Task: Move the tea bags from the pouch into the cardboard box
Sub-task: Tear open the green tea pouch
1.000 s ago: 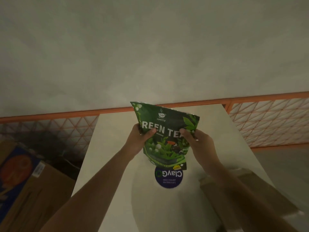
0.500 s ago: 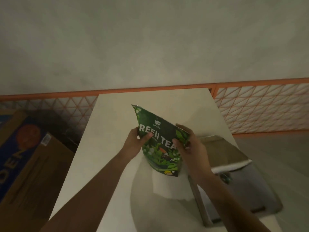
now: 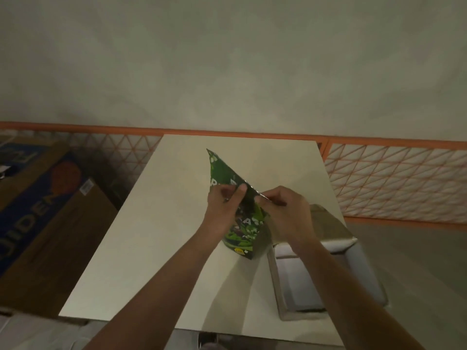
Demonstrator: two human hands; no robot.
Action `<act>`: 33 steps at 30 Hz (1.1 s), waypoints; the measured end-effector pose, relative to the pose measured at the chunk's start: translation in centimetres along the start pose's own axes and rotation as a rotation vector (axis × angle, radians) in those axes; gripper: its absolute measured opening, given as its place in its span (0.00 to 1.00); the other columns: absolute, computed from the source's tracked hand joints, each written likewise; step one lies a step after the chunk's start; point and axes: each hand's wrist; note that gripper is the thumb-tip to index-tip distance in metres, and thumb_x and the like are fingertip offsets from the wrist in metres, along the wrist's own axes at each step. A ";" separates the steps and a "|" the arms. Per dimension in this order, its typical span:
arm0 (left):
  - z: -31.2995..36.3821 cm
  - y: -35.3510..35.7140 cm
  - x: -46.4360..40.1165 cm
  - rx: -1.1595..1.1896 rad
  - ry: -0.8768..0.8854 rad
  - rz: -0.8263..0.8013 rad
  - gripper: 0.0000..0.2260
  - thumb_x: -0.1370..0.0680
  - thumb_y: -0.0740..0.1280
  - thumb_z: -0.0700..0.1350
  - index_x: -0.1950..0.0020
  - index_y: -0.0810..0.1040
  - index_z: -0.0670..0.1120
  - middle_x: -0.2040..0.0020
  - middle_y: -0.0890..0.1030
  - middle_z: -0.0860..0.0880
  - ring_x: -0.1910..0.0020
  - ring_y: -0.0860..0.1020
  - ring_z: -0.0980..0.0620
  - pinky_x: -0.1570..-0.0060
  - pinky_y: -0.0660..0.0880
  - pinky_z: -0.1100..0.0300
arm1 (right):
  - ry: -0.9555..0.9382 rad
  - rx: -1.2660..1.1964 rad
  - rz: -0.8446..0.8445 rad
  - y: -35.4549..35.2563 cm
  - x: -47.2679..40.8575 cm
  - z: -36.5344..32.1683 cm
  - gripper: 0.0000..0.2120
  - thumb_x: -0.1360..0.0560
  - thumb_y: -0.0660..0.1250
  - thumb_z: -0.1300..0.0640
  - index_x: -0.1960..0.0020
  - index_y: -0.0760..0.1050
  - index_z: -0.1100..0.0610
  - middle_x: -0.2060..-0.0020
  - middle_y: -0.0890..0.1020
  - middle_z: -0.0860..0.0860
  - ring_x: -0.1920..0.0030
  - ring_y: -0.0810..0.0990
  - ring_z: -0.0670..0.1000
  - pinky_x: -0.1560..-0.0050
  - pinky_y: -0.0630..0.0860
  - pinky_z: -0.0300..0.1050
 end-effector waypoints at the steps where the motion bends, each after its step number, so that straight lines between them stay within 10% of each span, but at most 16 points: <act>1: 0.4 0.4 0.5 0.045 -0.034 -0.047 0.16 0.21 0.70 0.60 0.53 0.76 0.47 0.50 0.82 0.43 0.51 0.83 0.47 0.50 0.84 0.50 | 0.017 -0.025 -0.034 -0.2 0.0 0.0 0.05 0.26 0.72 0.56 0.60 0.80 0.49 0.66 0.82 0.41 0.65 0.80 0.38 0.64 0.73 0.28; 9: 1.1 1.0 2.5 0.043 -0.082 -0.101 0.11 0.17 0.65 0.49 0.54 0.74 0.43 0.60 0.80 0.47 0.68 0.82 0.57 0.62 0.82 0.63 | 0.358 -0.435 -0.343 -2.0 -0.1 -0.9 0.08 0.24 0.69 0.60 0.49 0.81 0.64 0.56 0.85 0.60 0.55 0.85 0.59 0.56 0.82 0.49; 27: 1.5 -0.6 3.1 0.075 -0.154 -0.220 0.13 0.19 0.68 0.51 0.48 0.75 0.40 0.57 0.80 0.44 0.63 0.81 0.53 0.54 0.83 0.58 | 0.423 -0.406 -0.399 -1.7 -0.1 -0.5 0.13 0.26 0.71 0.59 0.46 0.80 0.67 0.52 0.84 0.62 0.51 0.85 0.59 0.49 0.82 0.54; 33: 1.3 -1.5 3.3 0.069 -0.153 -0.264 0.09 0.16 0.64 0.45 0.50 0.75 0.39 0.60 0.78 0.44 0.64 0.81 0.53 0.57 0.84 0.56 | 0.316 -0.315 -0.313 -0.6 1.1 -0.9 0.08 0.24 0.68 0.61 0.49 0.82 0.64 0.60 0.85 0.55 0.61 0.85 0.49 0.60 0.82 0.42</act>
Point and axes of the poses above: each hand's wrist, its own x-axis away from the middle knuckle, its own y-axis out of the palm, z = x × y
